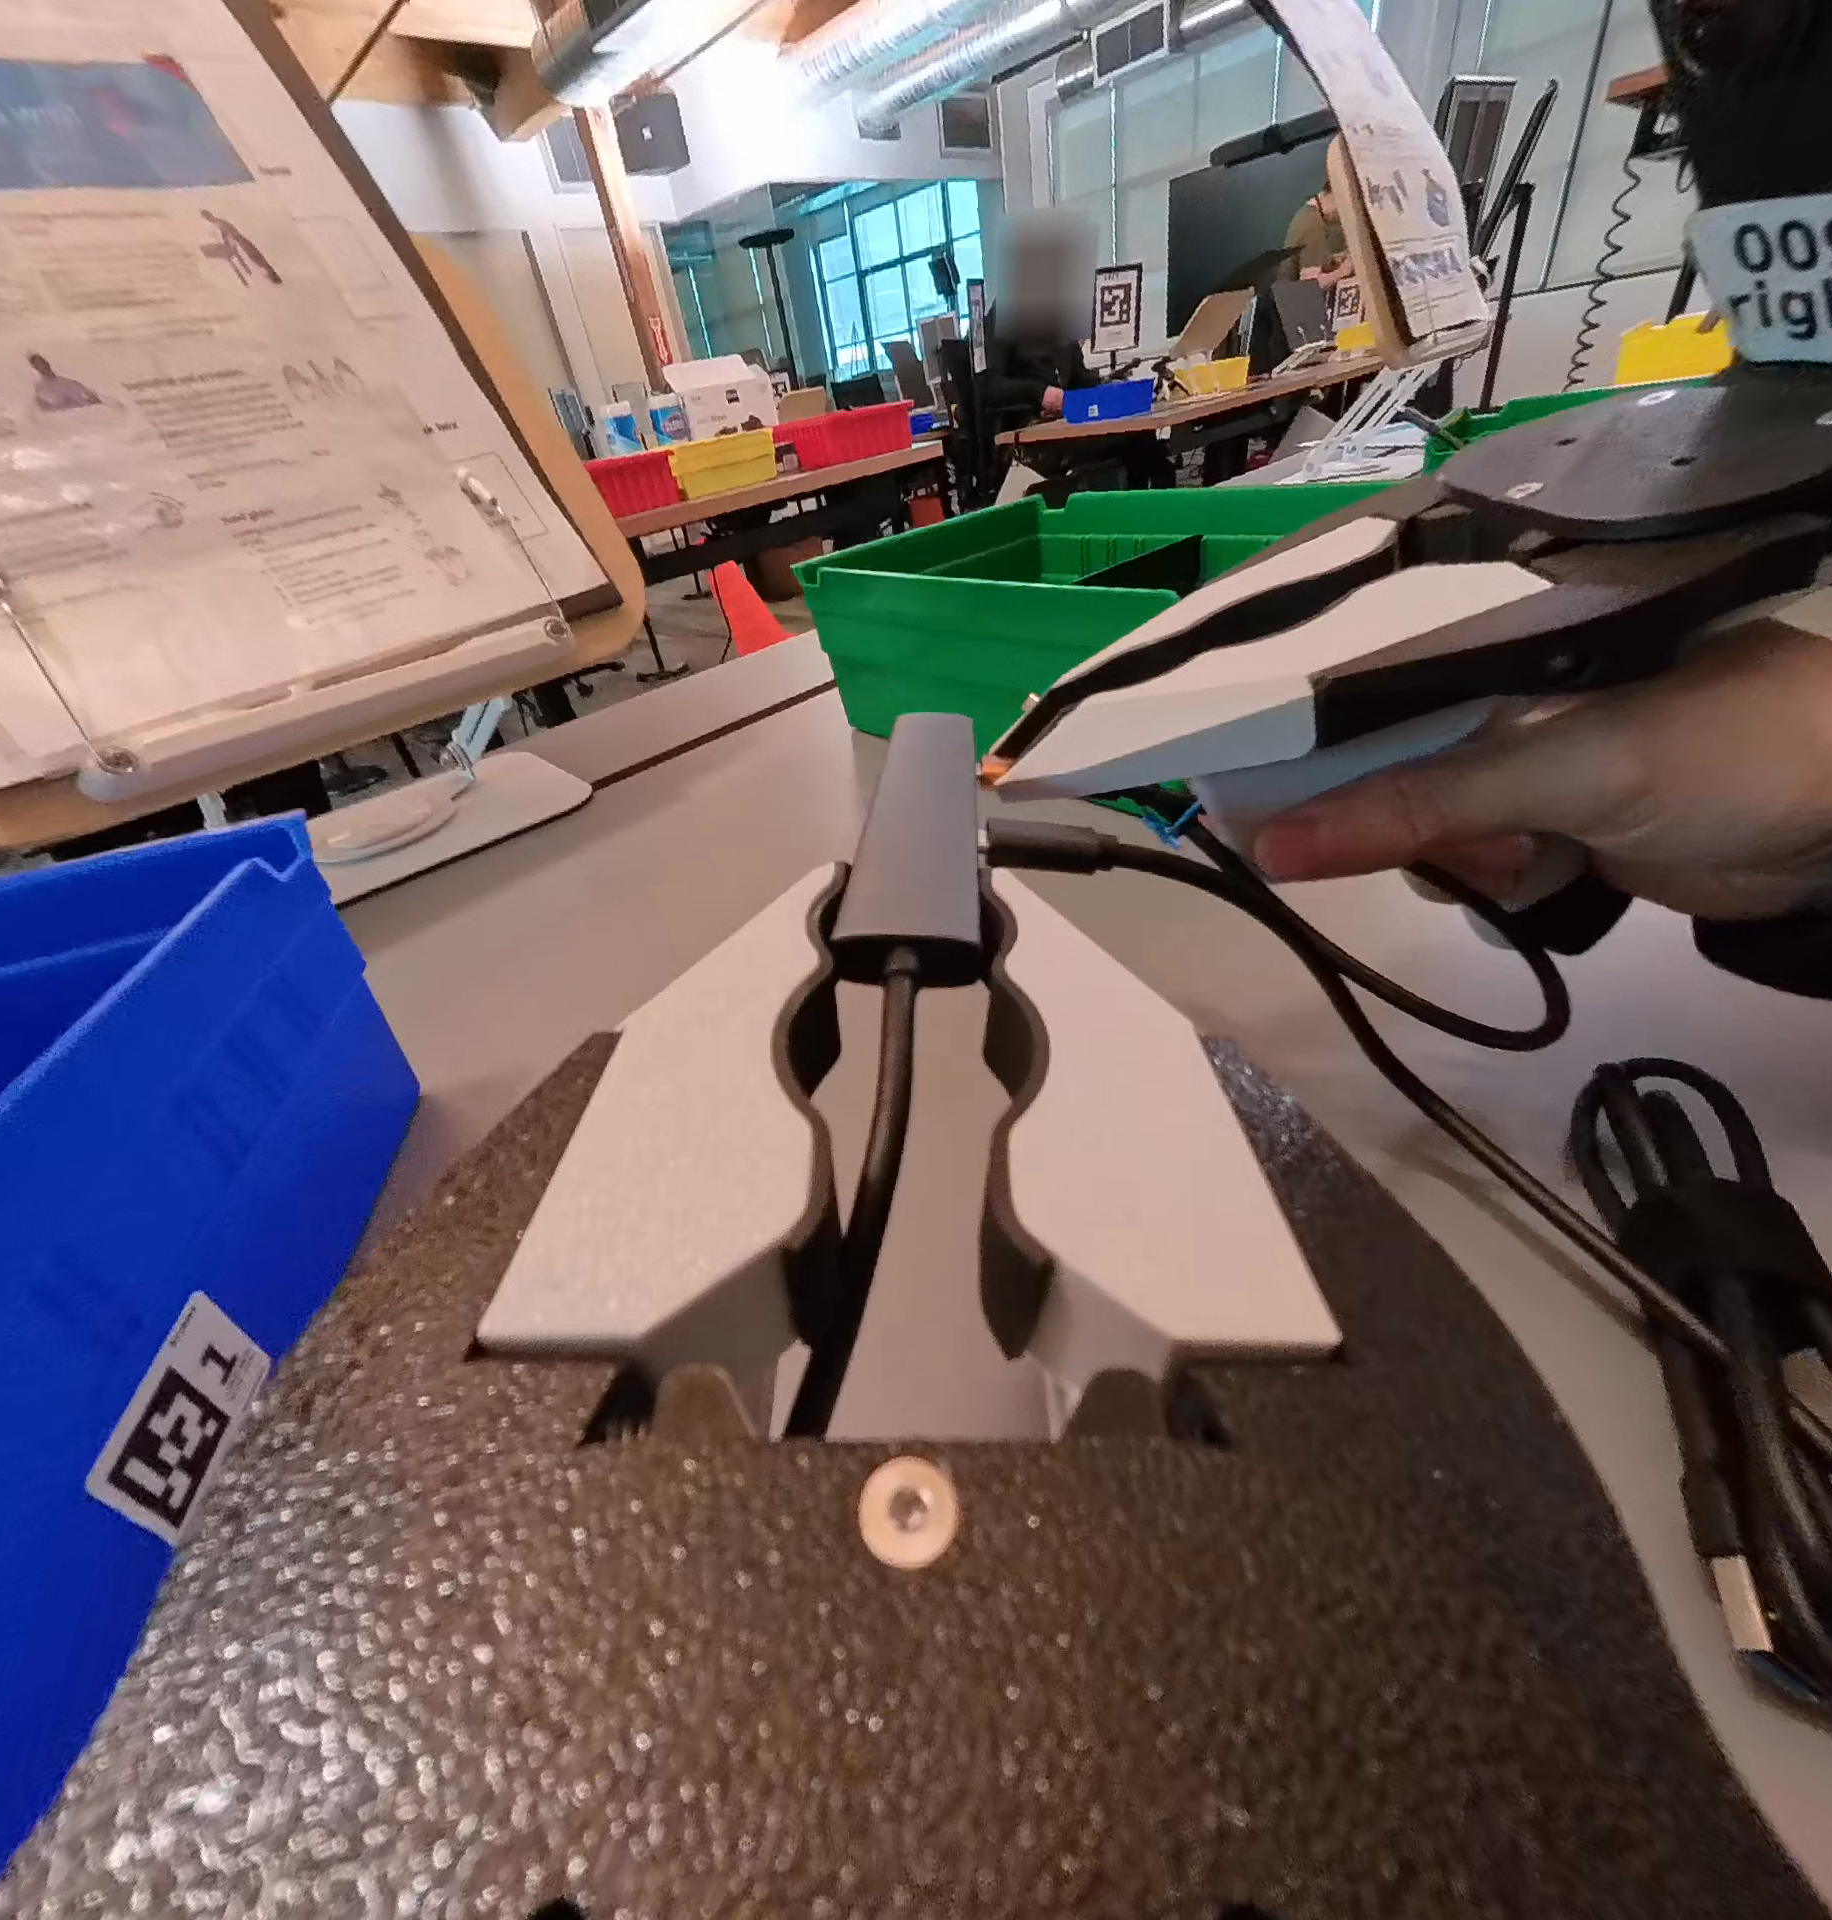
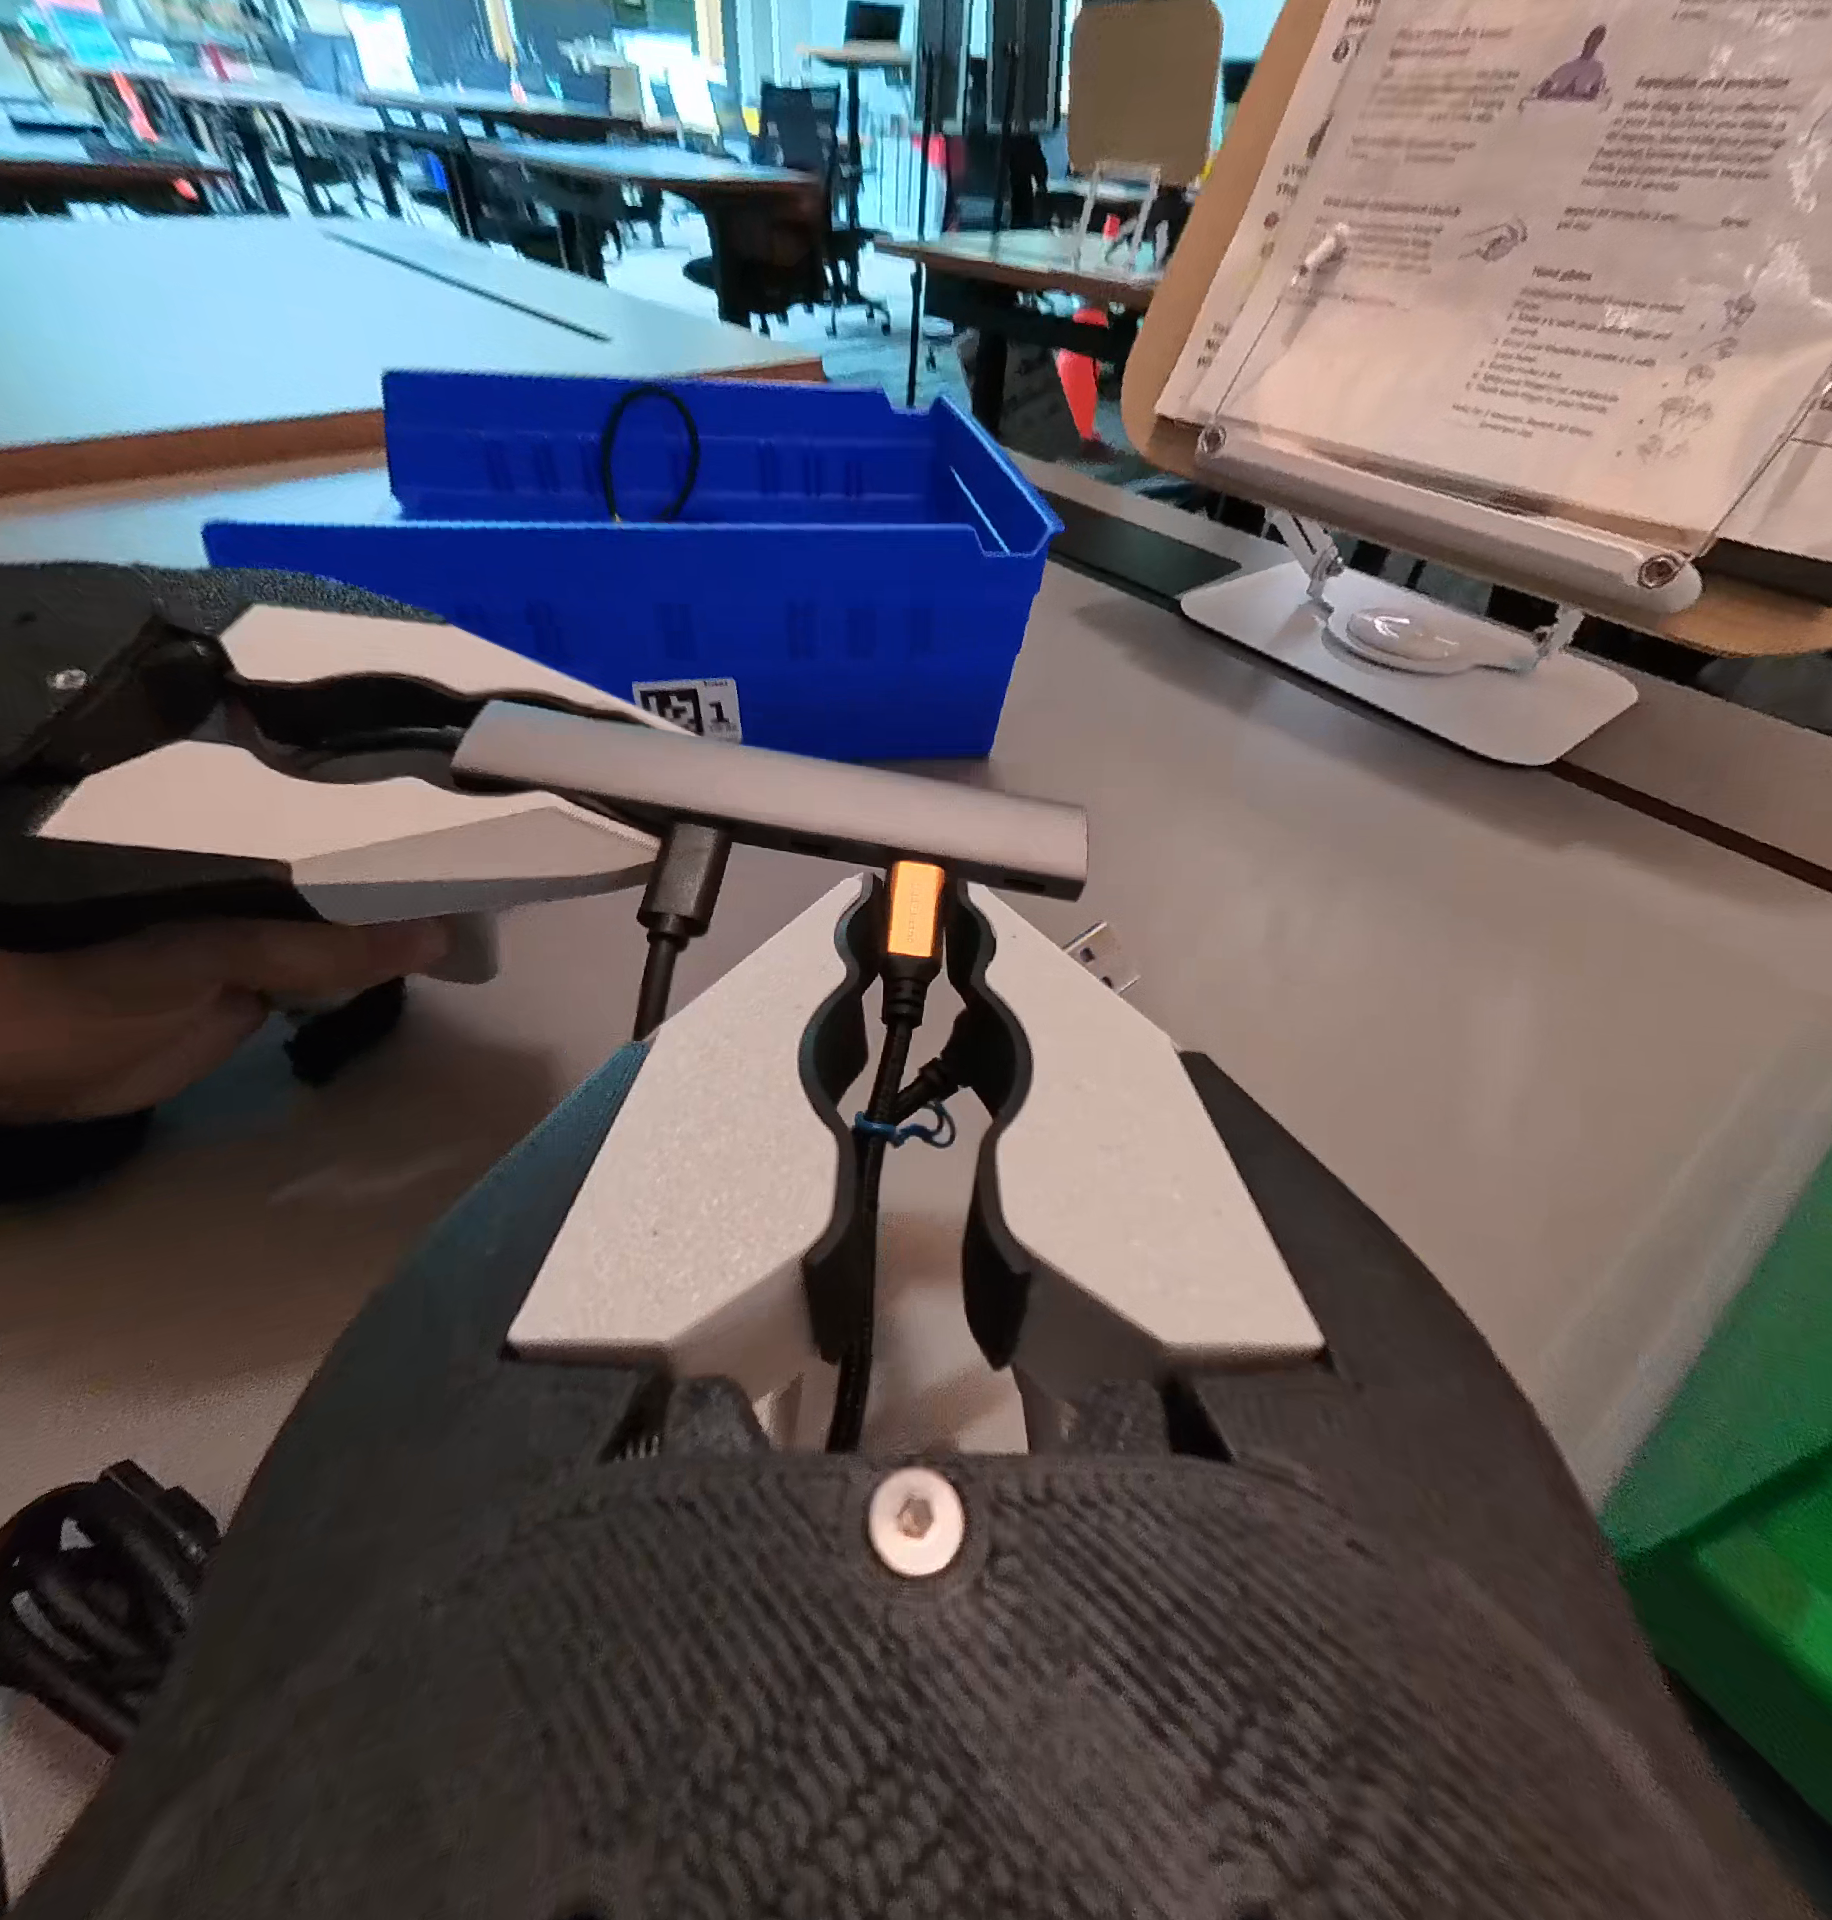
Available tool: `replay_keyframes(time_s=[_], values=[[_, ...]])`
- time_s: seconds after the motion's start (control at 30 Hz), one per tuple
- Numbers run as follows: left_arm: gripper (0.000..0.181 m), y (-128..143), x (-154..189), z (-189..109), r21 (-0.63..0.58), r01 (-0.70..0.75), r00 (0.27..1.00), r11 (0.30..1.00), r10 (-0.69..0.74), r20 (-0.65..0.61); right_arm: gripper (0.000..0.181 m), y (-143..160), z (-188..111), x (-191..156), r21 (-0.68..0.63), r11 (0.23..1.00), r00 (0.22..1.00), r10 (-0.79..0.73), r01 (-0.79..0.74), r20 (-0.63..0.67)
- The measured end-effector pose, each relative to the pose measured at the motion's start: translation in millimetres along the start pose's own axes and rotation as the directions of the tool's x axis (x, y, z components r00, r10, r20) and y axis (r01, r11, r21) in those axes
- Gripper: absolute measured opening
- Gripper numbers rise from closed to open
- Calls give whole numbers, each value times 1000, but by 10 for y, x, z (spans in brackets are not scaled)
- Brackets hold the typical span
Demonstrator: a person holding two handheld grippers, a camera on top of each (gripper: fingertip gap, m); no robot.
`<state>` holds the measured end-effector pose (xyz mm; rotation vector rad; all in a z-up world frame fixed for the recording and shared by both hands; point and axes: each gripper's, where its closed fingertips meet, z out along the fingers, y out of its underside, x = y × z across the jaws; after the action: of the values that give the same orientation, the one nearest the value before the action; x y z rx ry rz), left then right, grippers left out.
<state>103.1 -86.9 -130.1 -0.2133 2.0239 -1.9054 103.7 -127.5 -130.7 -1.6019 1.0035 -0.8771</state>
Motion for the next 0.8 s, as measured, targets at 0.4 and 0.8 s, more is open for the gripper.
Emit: replay_keyframes(time_s=[0.4,0.8], values=[[22,18,56,16,-36,-49,998,998,51,38,11,71,-71,15,-148,986,996,-80,84,29],[21,-49,90,3,-33,-86,996,996,87,26,12,46,-134,-1,-155,986,995,-56,67,77]])
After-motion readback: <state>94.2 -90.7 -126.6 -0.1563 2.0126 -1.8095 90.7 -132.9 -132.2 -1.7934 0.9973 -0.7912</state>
